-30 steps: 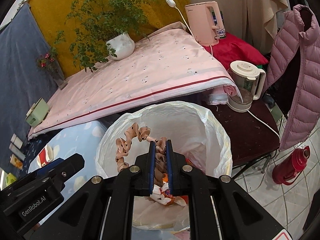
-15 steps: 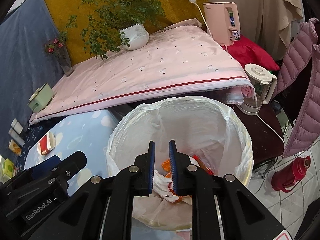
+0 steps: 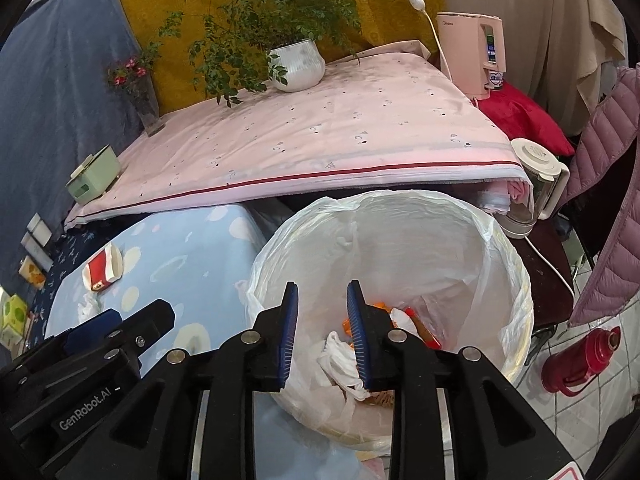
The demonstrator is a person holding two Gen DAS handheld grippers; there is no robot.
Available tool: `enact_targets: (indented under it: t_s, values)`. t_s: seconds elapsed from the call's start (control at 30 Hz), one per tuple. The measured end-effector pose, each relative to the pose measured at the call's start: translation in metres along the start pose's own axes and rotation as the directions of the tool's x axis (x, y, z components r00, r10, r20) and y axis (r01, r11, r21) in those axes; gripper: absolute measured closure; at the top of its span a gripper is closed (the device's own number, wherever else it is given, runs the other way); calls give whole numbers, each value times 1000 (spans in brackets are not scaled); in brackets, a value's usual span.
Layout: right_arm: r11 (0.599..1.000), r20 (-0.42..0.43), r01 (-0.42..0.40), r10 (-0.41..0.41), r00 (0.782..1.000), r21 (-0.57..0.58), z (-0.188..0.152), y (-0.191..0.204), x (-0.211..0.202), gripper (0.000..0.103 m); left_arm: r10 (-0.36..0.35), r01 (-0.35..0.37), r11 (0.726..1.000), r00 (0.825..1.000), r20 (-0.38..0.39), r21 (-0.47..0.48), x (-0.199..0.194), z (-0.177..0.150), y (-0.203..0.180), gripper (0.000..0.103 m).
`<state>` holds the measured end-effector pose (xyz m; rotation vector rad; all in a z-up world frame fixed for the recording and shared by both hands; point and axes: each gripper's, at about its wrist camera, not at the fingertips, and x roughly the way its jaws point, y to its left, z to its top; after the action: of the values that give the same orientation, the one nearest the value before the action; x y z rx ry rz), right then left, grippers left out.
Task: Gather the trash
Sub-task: 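Move both grippers back over the red-white box and white tissue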
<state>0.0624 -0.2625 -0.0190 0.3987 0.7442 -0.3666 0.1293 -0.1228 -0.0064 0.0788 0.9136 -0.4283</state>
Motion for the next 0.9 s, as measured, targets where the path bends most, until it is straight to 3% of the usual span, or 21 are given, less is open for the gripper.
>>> enact_targets:
  t_s: [0.43,0.9]
  values:
    - [997,-20,-28,27,999,-66,-11,43,2,66,46,-46,994,999,-3,-95,-5,-7,55,39]
    - [980,-73,-94,82,994,-174,-33,114,11,64,123,-123,969,992,-15,-215,-11,-21,134,36]
